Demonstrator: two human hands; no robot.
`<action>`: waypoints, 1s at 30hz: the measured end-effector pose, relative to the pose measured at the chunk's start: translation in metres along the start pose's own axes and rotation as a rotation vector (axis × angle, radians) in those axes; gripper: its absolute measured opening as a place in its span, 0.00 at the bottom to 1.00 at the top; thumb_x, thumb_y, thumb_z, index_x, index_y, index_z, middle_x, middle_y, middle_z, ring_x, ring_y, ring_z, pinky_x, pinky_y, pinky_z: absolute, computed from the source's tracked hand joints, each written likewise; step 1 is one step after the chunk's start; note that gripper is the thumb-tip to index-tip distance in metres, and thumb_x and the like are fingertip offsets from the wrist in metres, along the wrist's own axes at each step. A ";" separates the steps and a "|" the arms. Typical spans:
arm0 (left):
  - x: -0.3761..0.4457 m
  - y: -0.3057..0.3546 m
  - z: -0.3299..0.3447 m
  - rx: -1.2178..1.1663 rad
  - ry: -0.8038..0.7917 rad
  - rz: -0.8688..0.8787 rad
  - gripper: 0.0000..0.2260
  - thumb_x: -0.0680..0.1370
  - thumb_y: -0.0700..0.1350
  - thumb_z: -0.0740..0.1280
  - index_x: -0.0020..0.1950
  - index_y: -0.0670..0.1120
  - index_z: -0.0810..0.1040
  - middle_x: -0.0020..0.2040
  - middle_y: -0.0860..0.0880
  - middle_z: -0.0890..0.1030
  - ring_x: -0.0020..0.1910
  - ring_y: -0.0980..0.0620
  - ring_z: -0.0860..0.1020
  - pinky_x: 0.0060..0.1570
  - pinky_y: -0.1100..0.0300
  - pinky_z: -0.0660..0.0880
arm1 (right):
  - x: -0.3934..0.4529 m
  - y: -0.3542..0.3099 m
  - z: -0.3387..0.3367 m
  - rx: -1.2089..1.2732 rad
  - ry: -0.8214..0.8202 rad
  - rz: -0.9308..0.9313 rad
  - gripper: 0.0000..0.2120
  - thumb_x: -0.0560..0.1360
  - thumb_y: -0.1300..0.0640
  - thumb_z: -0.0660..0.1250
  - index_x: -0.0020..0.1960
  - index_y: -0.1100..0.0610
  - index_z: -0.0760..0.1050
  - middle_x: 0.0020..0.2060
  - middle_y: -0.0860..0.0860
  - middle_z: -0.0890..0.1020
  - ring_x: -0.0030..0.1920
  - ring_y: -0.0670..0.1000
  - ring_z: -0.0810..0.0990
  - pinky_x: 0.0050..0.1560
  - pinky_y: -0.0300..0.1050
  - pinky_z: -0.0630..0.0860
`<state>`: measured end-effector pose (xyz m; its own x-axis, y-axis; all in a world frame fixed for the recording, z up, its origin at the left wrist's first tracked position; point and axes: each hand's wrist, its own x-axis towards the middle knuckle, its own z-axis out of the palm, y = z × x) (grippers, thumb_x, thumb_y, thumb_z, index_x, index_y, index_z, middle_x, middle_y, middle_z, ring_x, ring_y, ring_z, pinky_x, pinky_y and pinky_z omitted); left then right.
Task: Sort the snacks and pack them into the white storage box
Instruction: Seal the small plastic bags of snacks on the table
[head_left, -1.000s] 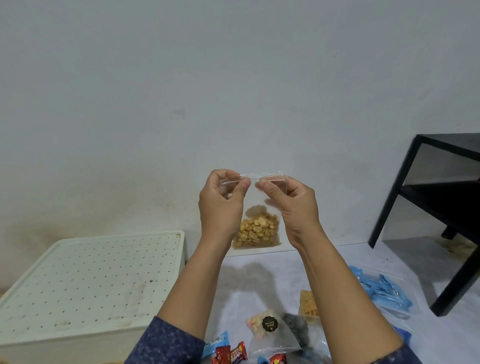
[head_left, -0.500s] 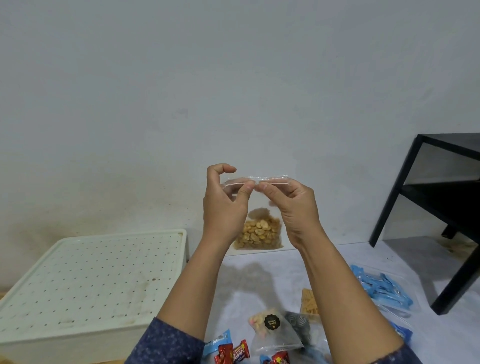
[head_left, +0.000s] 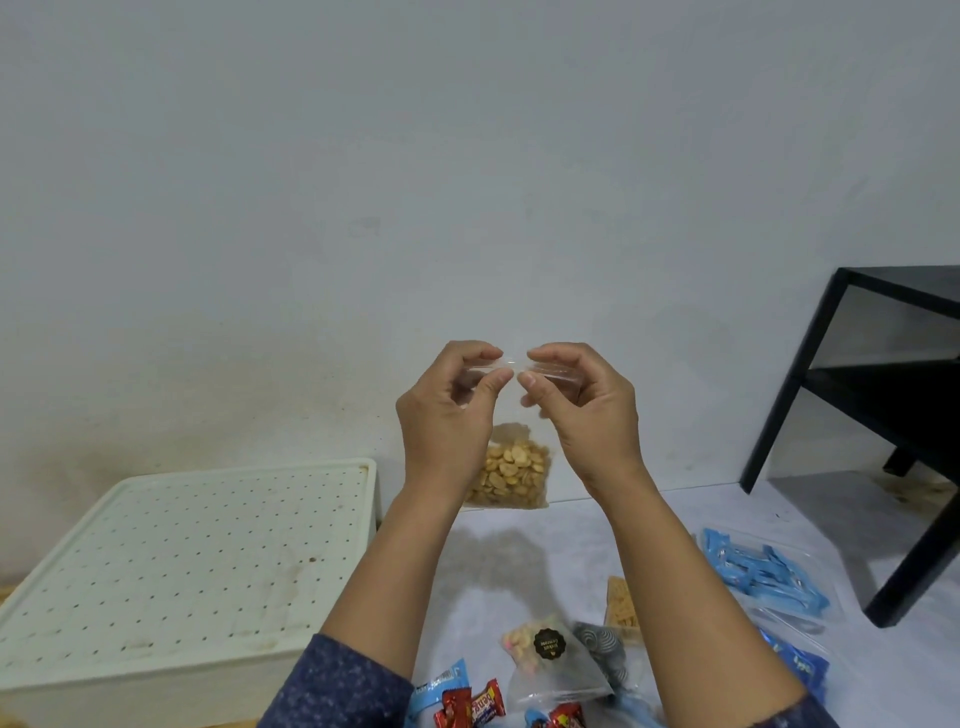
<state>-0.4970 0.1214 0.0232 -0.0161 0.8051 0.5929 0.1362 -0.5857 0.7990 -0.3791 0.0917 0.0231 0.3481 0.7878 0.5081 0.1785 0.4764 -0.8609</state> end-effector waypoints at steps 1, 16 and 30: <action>0.000 -0.003 0.000 0.015 0.013 0.015 0.09 0.72 0.42 0.73 0.43 0.56 0.77 0.40 0.55 0.82 0.38 0.62 0.79 0.39 0.75 0.71 | 0.000 0.000 0.000 -0.020 -0.003 -0.015 0.10 0.72 0.64 0.71 0.44 0.49 0.78 0.39 0.47 0.82 0.33 0.46 0.81 0.36 0.33 0.75; 0.012 -0.027 0.002 0.170 0.059 0.167 0.04 0.75 0.38 0.69 0.45 0.47 0.82 0.45 0.54 0.76 0.42 0.68 0.75 0.41 0.78 0.69 | 0.005 0.007 0.006 -0.134 -0.067 -0.069 0.09 0.73 0.67 0.69 0.47 0.53 0.80 0.40 0.49 0.82 0.33 0.44 0.82 0.38 0.33 0.76; 0.014 -0.026 0.003 0.134 0.059 0.205 0.04 0.74 0.37 0.70 0.46 0.45 0.82 0.49 0.55 0.72 0.40 0.69 0.77 0.43 0.76 0.72 | 0.012 0.009 0.005 -0.111 -0.047 -0.055 0.11 0.72 0.68 0.69 0.39 0.53 0.76 0.32 0.44 0.81 0.34 0.46 0.82 0.40 0.36 0.78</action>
<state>-0.4974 0.1478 0.0106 -0.0319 0.6612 0.7495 0.2726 -0.7157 0.6430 -0.3781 0.1076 0.0213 0.2917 0.7806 0.5528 0.2974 0.4752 -0.8281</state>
